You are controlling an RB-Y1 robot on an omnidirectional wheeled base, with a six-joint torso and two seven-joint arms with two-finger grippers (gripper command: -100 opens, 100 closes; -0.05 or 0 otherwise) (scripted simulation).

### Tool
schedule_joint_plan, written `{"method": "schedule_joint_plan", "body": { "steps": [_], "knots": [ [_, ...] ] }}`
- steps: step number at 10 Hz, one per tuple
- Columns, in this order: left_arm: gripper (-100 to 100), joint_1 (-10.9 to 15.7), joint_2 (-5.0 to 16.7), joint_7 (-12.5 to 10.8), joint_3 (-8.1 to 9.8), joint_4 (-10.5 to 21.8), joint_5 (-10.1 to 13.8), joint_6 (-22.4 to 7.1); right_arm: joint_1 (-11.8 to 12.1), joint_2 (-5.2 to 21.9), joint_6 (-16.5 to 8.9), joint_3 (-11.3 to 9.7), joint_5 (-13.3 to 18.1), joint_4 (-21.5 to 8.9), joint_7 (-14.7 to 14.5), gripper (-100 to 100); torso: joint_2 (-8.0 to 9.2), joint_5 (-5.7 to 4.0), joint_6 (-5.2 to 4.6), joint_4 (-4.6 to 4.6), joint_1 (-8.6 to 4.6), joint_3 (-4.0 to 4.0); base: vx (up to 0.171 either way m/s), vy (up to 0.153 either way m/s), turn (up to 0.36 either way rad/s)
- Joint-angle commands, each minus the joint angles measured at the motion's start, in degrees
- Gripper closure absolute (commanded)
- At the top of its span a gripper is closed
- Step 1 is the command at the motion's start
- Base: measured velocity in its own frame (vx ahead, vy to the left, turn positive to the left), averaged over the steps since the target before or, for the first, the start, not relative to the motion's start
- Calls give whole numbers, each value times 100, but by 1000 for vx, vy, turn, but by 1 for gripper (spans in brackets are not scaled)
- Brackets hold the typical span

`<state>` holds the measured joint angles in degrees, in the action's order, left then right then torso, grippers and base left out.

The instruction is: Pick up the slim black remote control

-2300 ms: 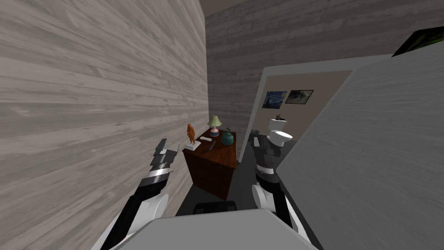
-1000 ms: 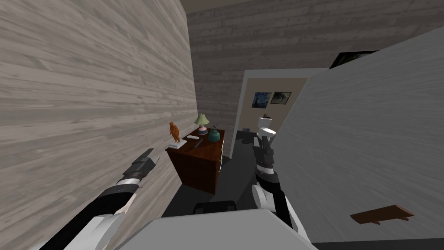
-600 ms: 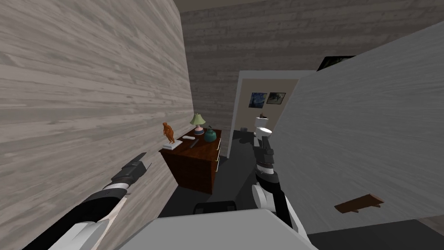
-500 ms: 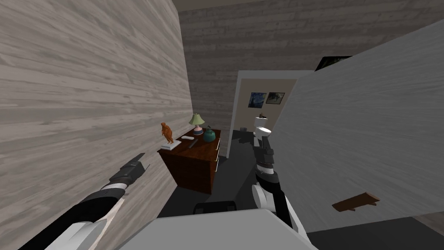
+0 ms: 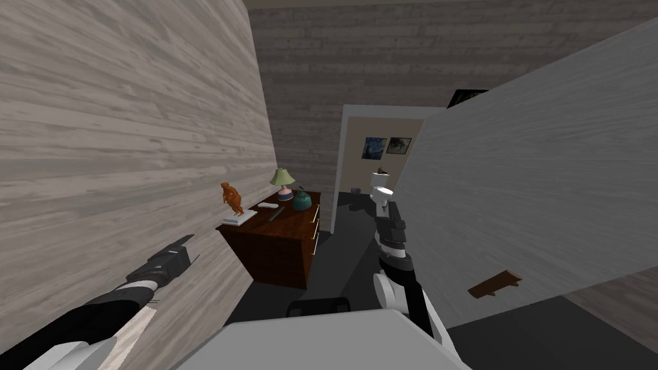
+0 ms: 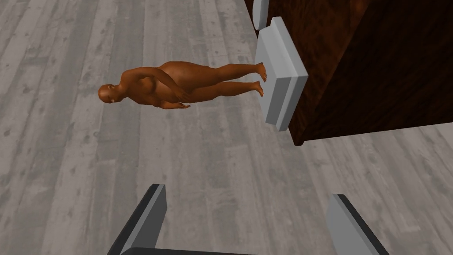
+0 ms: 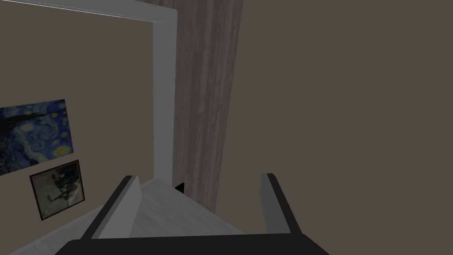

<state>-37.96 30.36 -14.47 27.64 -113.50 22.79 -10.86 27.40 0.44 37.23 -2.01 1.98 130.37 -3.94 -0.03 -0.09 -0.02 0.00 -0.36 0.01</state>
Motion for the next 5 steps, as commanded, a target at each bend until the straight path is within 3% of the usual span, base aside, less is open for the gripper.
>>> {"method": "schedule_joint_plan", "body": {
  "steps": [1, 2, 3, 4, 5],
  "knots": [
    [-100, 49, 67, -34, 58, 148, 49, -249, 0, 0, 0, 0, 0, 0, 0, 0, 0, 0, 0, 0, 0, 0, 13, -90, -58],
    [-100, 13, 266, -142, 233, 349, 221, -447, 0, 0, 0, 1, 0, 0, 0, 0, 3, 1, 3, 0, 6, -2, -2, -107, -133],
    [-100, 13, 266, -142, 233, 349, 221, -593, 0, 0, 0, 0, 0, 0, 0, 0, 7, 1, 0, -1, 2, -4, 10, -97, -71],
    [-100, -16, 464, -256, 405, 562, 398, -728, 0, 0, 0, 1, 0, 0, 0, 0, 7, 1, 3, -1, 4, -4, 20, -134, -120],
    [-100, -16, 464, -256, 405, 562, 398, -912, 0, 0, 0, 0, 0, 0, 0, 0, 4, -2, 1, -1, -8, -2, 29, -98, -68]
  ]
}}
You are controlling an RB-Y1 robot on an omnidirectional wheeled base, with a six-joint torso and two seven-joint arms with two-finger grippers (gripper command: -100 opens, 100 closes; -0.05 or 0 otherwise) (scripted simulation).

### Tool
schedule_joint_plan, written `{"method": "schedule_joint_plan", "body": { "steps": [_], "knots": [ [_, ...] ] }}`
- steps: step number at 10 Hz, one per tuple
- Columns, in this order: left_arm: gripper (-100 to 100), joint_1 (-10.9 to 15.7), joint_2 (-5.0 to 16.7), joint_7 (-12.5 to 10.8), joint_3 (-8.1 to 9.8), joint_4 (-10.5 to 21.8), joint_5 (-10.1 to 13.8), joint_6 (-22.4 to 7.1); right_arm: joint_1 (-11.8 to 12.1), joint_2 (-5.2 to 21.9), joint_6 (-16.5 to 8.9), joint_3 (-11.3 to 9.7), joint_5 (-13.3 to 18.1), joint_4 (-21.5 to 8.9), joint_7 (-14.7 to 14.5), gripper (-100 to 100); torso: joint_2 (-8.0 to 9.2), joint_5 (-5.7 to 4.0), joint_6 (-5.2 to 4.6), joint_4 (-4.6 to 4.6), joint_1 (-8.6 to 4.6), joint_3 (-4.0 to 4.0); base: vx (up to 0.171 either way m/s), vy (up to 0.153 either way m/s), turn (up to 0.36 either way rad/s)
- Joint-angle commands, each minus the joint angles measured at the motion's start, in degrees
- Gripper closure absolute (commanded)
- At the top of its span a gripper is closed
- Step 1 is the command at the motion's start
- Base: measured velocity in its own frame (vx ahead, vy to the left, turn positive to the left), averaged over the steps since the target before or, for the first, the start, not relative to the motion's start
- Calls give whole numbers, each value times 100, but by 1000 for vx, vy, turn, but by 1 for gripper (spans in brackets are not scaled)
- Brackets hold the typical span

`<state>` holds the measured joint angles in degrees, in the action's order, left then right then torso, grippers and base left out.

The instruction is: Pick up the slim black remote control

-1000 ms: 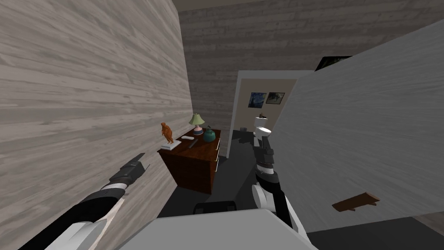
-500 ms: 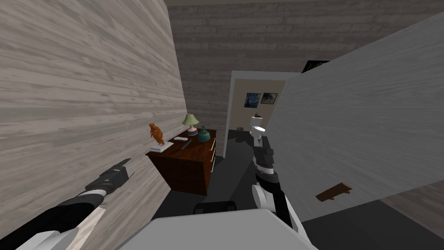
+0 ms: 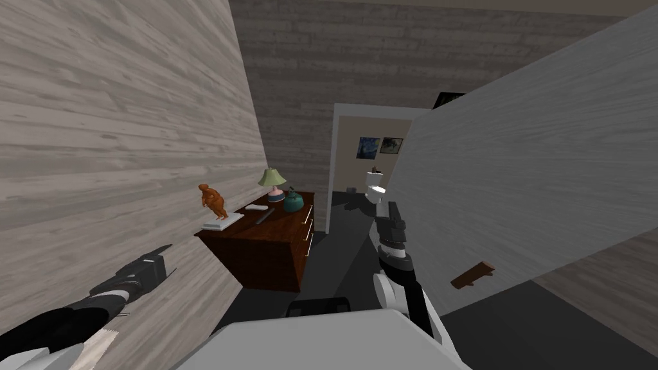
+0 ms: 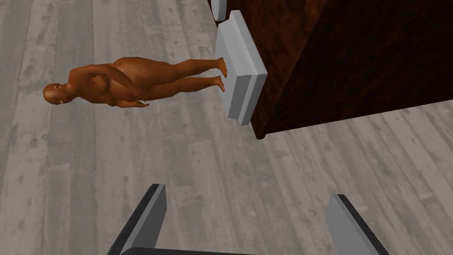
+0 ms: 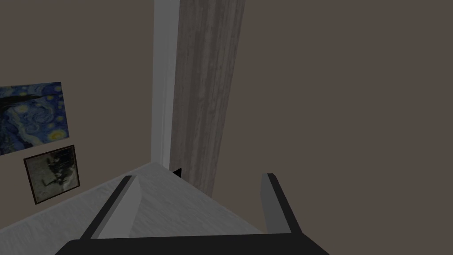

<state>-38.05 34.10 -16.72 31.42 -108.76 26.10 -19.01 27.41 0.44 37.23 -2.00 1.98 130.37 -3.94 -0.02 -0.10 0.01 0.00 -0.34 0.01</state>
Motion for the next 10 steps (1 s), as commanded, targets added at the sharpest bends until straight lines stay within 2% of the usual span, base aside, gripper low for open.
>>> {"method": "schedule_joint_plan", "body": {
  "steps": [1, 2, 3, 4, 5, 6, 7, 9, 10],
  "knots": [
    [-100, -30, 286, -148, 192, 286, 247, -286, 0, 0, 0, 0, 0, 0, 0, 0, 0, 0, 0, 0, 0, 0, 32, -101, -178],
    [-100, -30, 286, -148, 192, 314, 247, -492, -1, 0, 0, 0, 0, 0, 0, 0, -2, 1, -4, 1, 0, 2, 21, -81, -61],
    [-100, -45, 480, -271, 352, 511, 429, -691, 0, 0, 0, 0, 0, 0, 0, 0, 1, 2, 2, 0, 8, 0, 49, -114, -116],
    [-100, -45, 480, -271, 352, 551, 429, -859, 0, 0, 0, 0, 0, 0, 0, 0, -6, 1, -2, 1, -1, 3, 48, -94, -64],
    [-100, -53, 670, -396, 505, 800, 614, -1029, 0, 0, 0, 0, 0, 0, 0, 0, -6, 2, 1, 2, 4, 4, 61, -91, -162],
    [-100, -53, 670, -396, 505, 800, 614, -1221, 0, 0, 0, 0, 0, 0, 0, 0, -12, 2, -4, 3, 5, 7, 51, -65, -94],
    [-100, -54, 856, -525, 649, 1057, 799, -1401, 0, 0, 0, 0, 0, 0, 0, 0, -9, 3, 1, 2, 13, 5, 61, -75, -121],
    [-100, -54, 856, -525, 649, 1057, 799, -1603, 0, 1, 0, 1, 0, 0, 0, 0, -9, 4, 1, 2, 15, 6, 43, -46, -41],
    [-100, -48, 1035, -657, 785, 1324, 985, -1820, 0, 1, 0, 1, 0, 0, 0, 0, -1, 6, 2, 1, 24, 1, 57, -65, -154]
  ]
}}
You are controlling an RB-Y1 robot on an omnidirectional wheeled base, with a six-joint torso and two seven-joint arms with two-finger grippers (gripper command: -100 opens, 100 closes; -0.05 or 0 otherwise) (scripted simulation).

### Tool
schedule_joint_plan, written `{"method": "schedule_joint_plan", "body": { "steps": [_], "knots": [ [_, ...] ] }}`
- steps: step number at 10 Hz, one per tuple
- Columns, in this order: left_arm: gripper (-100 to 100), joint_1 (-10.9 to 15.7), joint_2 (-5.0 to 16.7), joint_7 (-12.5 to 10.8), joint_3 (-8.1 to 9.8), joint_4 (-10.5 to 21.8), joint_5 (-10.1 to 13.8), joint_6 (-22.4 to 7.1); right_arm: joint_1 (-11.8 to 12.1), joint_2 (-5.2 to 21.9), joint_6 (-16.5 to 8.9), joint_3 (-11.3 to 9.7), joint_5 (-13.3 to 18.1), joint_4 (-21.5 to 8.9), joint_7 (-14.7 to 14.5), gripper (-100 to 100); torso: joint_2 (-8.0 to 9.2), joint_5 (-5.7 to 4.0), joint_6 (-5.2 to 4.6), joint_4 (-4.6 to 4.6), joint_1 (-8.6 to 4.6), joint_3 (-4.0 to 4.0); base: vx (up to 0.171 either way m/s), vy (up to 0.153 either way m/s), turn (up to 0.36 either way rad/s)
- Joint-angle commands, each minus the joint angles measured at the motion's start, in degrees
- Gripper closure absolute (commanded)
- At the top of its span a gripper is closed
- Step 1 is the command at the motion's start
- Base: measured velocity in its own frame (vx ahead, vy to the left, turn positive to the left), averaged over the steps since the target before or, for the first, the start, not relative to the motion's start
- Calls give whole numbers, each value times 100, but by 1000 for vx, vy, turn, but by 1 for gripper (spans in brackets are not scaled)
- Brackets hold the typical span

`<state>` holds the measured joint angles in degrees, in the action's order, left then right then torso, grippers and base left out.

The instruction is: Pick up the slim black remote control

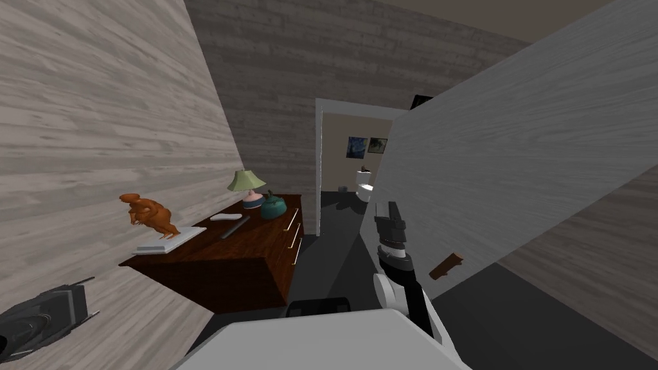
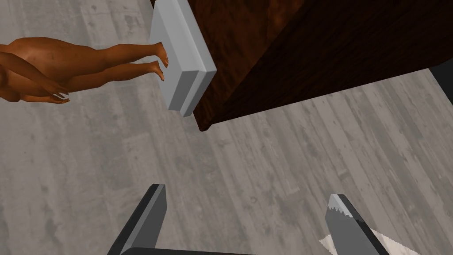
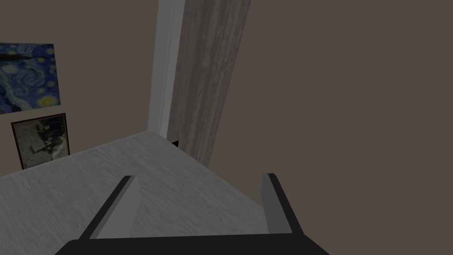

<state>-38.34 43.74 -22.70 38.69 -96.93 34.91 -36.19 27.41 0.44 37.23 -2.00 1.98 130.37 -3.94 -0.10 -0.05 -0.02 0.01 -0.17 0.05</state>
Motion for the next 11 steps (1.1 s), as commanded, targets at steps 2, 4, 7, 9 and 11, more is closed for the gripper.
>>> {"method": "schedule_joint_plan", "body": {
  "steps": [2, 4, 7, 9, 11],
  "knots": [
    [-100, -5, 243, -192, 184, 370, 288, -446, 1, 0, 0, 0, 0, 0, 0, 0, 0, 0, 5, 1, 1, 0, 72, -63, -127],
    [-100, -5, 243, -192, 184, 414, 288, -629, 1, 0, 0, 1, 0, 0, 0, 0, -7, 0, 4, 2, 2, 5, 49, -30, -32],
    [-100, 43, 561, -460, 406, 948, 650, -1149, 1, 0, 0, 1, 0, 0, 0, 0, 1, 3, 5, 0, 12, 0, 68, -35, -135],
    [-100, 43, 561, -460, 406, 977, 650, -1360, 1, 0, 0, 1, 0, 0, 0, 0, -12, 2, 5, 3, 9, 8, 66, -16, -31],
    [-100, 76, 705, -593, 501, 1263, 825, -1715, 0, 1, 0, 1, 0, 0, 0, 0, -2, 4, 1, 1, 17, 2, 71, -13, -129]
  ]
}}
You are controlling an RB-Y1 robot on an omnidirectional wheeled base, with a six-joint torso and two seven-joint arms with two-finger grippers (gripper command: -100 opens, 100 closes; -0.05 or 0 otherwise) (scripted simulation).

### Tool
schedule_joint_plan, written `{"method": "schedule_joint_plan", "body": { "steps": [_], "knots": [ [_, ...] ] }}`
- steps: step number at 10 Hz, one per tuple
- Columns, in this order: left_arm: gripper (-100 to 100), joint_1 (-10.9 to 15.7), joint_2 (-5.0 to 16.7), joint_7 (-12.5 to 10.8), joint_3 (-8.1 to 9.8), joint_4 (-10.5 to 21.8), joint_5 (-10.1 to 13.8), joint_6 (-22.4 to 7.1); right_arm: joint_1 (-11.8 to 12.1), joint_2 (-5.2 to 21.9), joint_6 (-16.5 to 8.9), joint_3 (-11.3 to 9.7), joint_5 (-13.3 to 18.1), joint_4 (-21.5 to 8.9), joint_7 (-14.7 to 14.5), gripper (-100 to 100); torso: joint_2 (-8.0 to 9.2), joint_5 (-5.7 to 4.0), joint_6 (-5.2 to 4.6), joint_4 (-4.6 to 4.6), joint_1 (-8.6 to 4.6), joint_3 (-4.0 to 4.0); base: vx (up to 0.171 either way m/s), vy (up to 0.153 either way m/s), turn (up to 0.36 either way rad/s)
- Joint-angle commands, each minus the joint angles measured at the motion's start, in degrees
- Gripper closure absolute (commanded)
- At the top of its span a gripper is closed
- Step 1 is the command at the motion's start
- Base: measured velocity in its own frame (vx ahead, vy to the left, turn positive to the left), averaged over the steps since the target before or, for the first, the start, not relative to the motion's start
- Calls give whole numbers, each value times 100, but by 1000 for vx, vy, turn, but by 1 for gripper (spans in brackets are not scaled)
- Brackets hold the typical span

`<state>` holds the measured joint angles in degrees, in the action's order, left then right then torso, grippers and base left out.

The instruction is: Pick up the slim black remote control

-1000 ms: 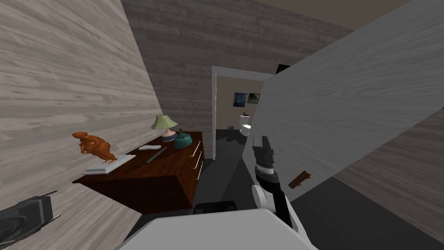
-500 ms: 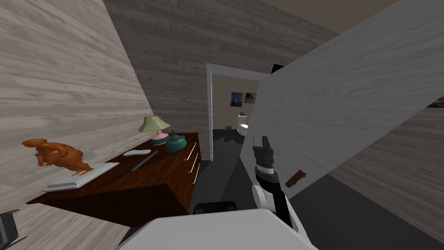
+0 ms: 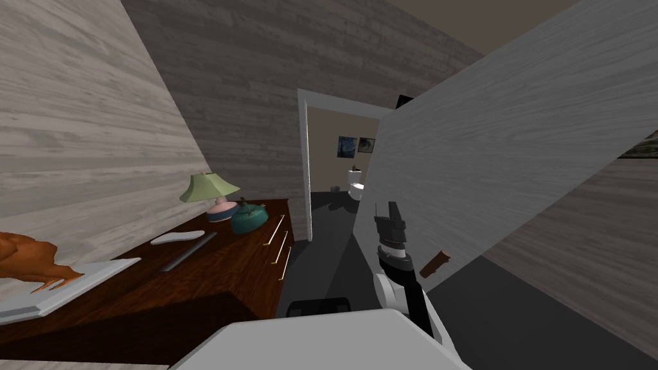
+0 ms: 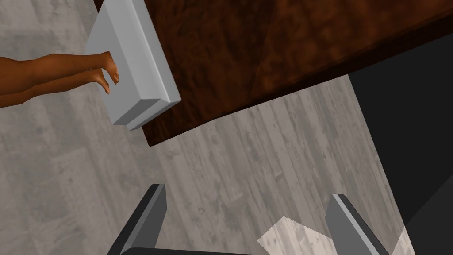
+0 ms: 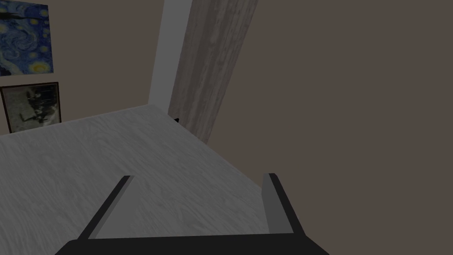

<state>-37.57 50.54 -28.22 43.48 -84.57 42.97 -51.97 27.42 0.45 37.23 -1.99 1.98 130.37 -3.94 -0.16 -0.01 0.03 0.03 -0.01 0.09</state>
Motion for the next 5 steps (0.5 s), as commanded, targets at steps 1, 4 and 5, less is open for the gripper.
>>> {"method": "schedule_joint_plan", "body": {
  "steps": [1, 4, 5],
  "knots": [
    [-100, 38, 158, -173, 106, 286, 190, -286, 0, 0, 0, 0, 0, 0, 0, 0, 0, 0, 0, 0, 0, 0, 109, -9, -137],
    [-100, 80, 280, -302, 179, 597, 355, -792, 0, 0, 0, 0, 0, 0, 0, 0, -12, 0, -4, 3, 4, 7, 98, 2, -110],
    [-100, 126, 391, -428, 241, 771, 514, -968, 1, 0, 0, 0, 0, 0, 0, 0, -10, 1, 1, 3, 4, 6, 113, 11, -133]
  ]
}}
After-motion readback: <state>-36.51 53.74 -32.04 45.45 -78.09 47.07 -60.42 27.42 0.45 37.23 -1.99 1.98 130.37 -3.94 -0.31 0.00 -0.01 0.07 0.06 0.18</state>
